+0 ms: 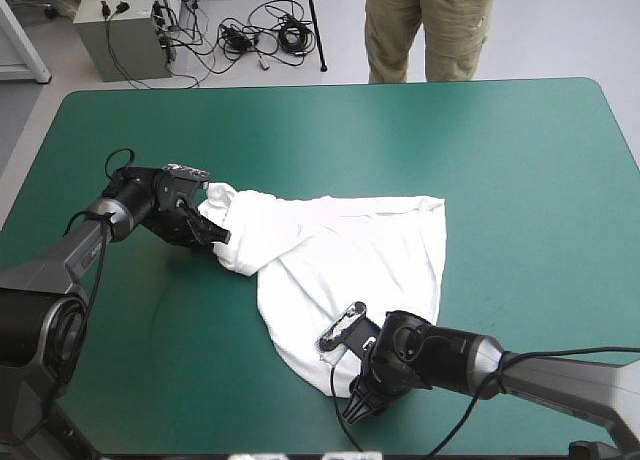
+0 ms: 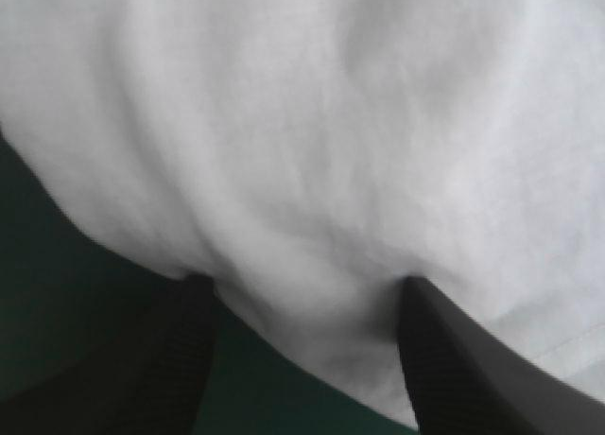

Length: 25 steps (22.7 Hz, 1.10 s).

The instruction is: Fold the cloth

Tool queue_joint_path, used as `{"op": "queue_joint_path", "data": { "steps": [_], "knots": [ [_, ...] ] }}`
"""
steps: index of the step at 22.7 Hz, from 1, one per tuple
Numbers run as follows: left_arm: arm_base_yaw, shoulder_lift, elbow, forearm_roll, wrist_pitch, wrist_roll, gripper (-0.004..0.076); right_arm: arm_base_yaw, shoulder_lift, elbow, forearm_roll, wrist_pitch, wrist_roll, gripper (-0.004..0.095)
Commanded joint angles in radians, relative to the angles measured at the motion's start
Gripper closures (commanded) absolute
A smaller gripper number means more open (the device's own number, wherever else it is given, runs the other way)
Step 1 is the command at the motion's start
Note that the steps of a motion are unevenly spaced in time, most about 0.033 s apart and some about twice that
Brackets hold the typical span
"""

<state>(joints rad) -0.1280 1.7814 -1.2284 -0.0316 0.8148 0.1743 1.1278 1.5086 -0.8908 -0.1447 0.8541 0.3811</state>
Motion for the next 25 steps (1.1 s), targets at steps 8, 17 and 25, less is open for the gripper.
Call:
{"op": "queue_joint_path", "data": {
  "steps": [8,17,25],
  "knots": [
    [0.008,-0.068,-0.017,0.019,0.064,-0.001,0.0733,-0.014,0.046,-0.015,0.02,0.006,0.08,0.0925],
    [0.01,-0.462,-0.027,-0.053,0.128,-0.001,0.0733,-0.4,-0.257,-0.353,-0.017,0.162,-0.092,0.0925],
    [0.01,-0.61,-0.367,-0.102,0.213,-0.001,0.0733,-0.468,-0.283,-0.804,-0.128,0.218,-0.261,0.0925]
  ]
}}
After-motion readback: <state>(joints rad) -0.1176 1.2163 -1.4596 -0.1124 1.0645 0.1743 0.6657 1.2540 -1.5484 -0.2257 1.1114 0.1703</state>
